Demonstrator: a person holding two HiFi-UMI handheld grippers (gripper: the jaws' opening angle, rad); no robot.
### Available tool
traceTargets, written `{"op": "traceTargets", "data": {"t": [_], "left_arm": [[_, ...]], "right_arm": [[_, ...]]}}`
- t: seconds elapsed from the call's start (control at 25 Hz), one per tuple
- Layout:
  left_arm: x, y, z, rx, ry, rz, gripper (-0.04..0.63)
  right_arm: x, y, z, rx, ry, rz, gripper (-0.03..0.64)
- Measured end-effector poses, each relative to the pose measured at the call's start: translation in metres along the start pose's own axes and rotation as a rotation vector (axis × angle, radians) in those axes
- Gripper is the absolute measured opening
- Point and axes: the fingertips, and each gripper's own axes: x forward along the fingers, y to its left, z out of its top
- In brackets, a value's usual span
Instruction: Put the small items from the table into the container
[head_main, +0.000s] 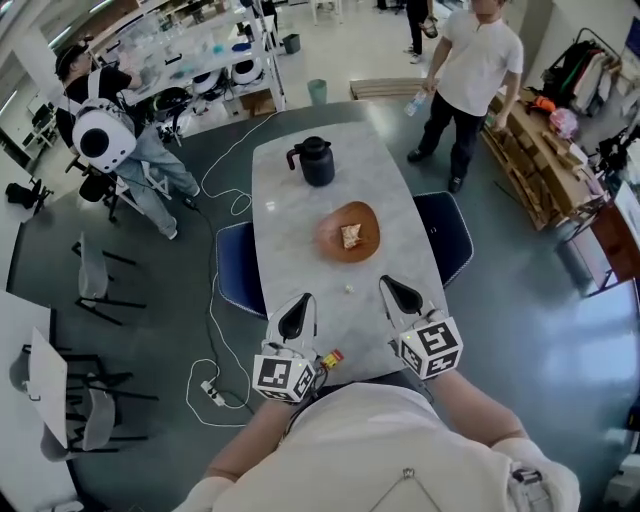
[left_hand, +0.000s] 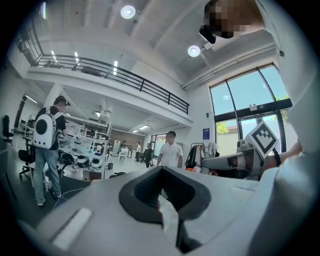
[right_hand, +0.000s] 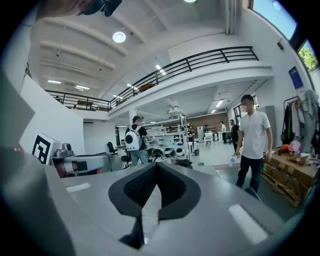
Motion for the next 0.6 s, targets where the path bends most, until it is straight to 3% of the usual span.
{"op": "traceTargets", "data": {"t": [0.4,0.6], "left_arm": [[-0.011,-0.005,0.015,0.054,-0.045,-0.057,0.0],[-0.014,0.0,0.018,-0.041,-0.099,-0.07,0.002]], "right_arm": [[0.001,0.01,0.001,0.02,0.005,-0.027,0.028],[0.007,0.013,0.002,0.011,0.003,-0.019,0.029]]}}
